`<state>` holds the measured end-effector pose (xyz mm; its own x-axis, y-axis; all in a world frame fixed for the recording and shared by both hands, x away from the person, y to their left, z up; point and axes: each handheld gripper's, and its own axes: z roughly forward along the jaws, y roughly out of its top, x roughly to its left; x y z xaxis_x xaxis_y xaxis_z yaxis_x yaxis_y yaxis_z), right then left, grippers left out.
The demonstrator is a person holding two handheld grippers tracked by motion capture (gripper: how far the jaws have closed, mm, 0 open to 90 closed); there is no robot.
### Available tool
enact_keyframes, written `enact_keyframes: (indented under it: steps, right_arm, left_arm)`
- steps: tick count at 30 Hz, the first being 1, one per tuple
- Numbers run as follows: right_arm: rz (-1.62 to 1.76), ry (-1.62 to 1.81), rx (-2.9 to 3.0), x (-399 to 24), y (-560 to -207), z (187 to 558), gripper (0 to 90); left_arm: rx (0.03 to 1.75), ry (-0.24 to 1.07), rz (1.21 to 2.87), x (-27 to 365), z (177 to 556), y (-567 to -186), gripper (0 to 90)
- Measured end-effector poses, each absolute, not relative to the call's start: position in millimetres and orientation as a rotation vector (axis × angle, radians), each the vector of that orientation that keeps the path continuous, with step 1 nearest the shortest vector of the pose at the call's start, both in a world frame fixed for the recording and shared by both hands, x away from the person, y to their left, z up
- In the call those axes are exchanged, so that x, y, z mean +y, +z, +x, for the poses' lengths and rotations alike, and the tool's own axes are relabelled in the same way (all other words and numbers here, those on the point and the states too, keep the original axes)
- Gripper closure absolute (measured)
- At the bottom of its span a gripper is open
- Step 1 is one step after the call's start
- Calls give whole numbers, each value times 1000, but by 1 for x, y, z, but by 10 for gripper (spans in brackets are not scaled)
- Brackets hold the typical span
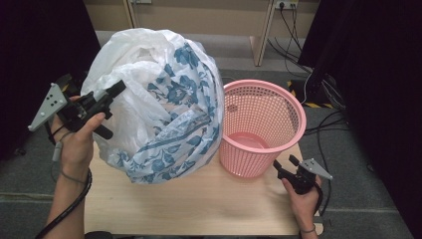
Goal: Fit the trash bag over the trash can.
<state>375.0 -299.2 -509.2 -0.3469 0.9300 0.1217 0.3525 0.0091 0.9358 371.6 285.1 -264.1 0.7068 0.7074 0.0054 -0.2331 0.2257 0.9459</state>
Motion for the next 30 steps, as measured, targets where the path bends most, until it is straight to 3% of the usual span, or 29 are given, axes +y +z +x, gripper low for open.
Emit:
enact_keyframes:
  steps: [30]
  right_arm:
    - [1313,1342,1735,-299,-509,375,277]
  left_arm:
    - [406,581,1237,227,388,-251,895]
